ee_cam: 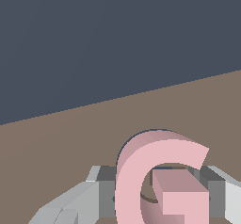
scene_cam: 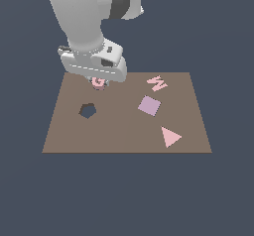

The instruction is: Insert a designated object into the corresponding slot on a board.

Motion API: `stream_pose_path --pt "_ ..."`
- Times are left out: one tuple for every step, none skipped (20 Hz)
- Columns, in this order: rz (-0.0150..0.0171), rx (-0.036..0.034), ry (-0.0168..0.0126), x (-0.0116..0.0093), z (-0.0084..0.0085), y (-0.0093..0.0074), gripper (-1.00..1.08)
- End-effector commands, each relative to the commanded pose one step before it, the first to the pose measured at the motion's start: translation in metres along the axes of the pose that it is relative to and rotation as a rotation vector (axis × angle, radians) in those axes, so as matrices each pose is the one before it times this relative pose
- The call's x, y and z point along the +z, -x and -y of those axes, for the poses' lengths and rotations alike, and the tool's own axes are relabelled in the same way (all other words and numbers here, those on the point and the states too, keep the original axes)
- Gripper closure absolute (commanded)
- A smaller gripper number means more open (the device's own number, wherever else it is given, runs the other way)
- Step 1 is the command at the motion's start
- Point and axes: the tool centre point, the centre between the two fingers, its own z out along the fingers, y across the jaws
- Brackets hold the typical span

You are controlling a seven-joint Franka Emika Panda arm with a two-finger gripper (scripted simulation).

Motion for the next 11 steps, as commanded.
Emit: stream_pose_path --pt "0.00016 -0.00123 -0.00011 0.00295 0.00012 0.00014 1.08" --pt "0.0 0.0 0.0 0.0 0.0 0.0 -0.92" --pt "0.0 0.0 0.0 0.0 0.0 0.0 -0.92" --pt "0.0 0.0 0.0 0.0 0.0 0.0 -0.92" --pt "0.0 0.0 0.0 0.0 0.0 0.0 -0.92" --pt "0.0 0.0 0.0 0.0 0.0 0.0 -0.92" --pt "0.0 0.0 0.0 0.0 0.0 0.0 -0.92" --pt "0.0 0.0 0.0 0.0 0.0 0.0 -0.92" --pt "0.0 0.0 0.0 0.0 0.0 0.0 -0.92" --pt "0.0 0.0 0.0 0.0 0.0 0.0 -0.92" --pt "0.0 0.0 0.0 0.0 0.0 0.0 -0.92"
